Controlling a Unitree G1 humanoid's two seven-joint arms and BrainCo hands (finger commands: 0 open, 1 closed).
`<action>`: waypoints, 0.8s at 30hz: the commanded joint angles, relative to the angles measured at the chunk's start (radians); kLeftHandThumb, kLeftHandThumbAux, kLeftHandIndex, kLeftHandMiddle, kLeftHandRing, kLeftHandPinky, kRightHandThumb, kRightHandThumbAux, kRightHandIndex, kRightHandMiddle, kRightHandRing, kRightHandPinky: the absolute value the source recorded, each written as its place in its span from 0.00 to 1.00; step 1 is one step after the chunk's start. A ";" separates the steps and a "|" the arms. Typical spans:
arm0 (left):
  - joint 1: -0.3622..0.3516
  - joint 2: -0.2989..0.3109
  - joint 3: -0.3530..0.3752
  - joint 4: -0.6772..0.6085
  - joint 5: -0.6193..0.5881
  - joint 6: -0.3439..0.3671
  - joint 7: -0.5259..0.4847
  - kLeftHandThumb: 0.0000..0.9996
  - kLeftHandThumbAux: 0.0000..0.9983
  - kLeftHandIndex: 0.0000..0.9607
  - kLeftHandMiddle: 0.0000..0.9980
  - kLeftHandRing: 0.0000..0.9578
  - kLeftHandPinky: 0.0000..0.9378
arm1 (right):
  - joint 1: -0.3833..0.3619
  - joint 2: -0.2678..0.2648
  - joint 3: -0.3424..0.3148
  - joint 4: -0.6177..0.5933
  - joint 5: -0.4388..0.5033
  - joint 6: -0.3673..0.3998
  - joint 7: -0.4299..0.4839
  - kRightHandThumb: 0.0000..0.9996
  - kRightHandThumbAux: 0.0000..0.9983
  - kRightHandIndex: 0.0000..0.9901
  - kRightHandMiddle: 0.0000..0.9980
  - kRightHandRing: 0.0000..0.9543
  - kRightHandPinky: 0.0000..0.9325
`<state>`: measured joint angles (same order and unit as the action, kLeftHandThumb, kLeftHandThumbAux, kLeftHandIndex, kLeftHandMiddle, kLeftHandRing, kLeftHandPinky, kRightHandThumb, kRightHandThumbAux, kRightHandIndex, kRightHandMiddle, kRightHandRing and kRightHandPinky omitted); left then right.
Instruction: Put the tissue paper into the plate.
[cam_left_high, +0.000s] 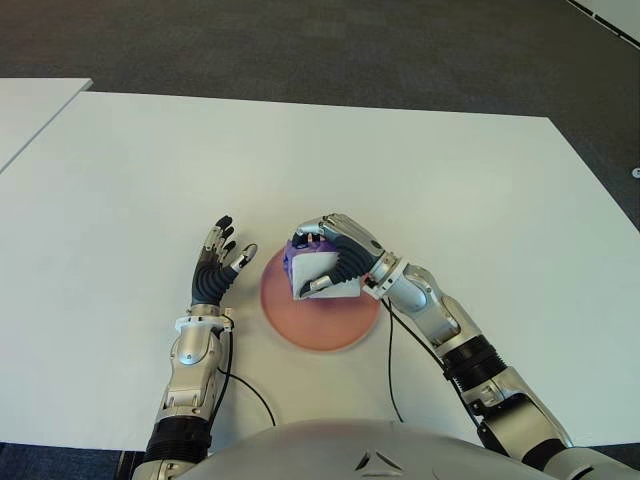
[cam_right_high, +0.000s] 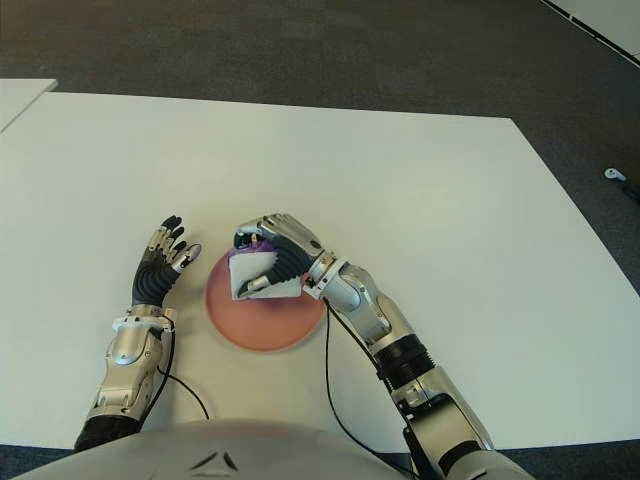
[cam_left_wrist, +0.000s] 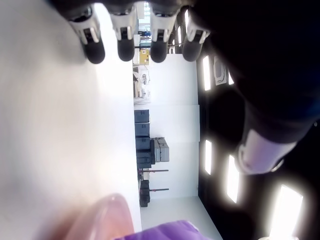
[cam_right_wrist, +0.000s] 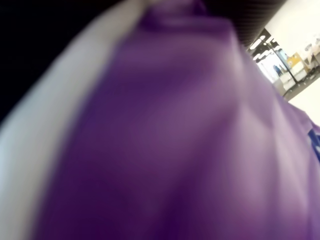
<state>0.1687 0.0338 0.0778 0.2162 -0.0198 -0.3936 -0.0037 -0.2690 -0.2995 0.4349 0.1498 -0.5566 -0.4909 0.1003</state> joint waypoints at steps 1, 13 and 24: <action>0.008 0.006 0.000 -0.004 0.003 0.024 -0.003 0.00 0.63 0.00 0.00 0.00 0.00 | 0.017 -0.003 0.000 0.024 -0.031 0.046 0.003 0.86 0.68 0.40 0.53 0.88 0.89; 0.014 0.005 0.001 -0.023 0.029 0.044 0.014 0.00 0.62 0.00 0.00 0.00 0.00 | 0.024 0.014 0.000 0.048 -0.006 0.050 -0.010 0.86 0.68 0.41 0.54 0.88 0.89; 0.015 0.005 0.005 -0.027 0.011 0.051 -0.006 0.00 0.62 0.00 0.00 0.00 0.00 | 0.000 -0.035 0.026 0.058 0.048 -0.064 0.073 0.44 0.53 0.37 0.38 0.37 0.35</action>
<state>0.1742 0.0361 0.0817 0.1931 -0.0009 -0.3625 -0.0031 -0.2759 -0.3047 0.4387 0.1838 -0.5060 -0.5402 0.1232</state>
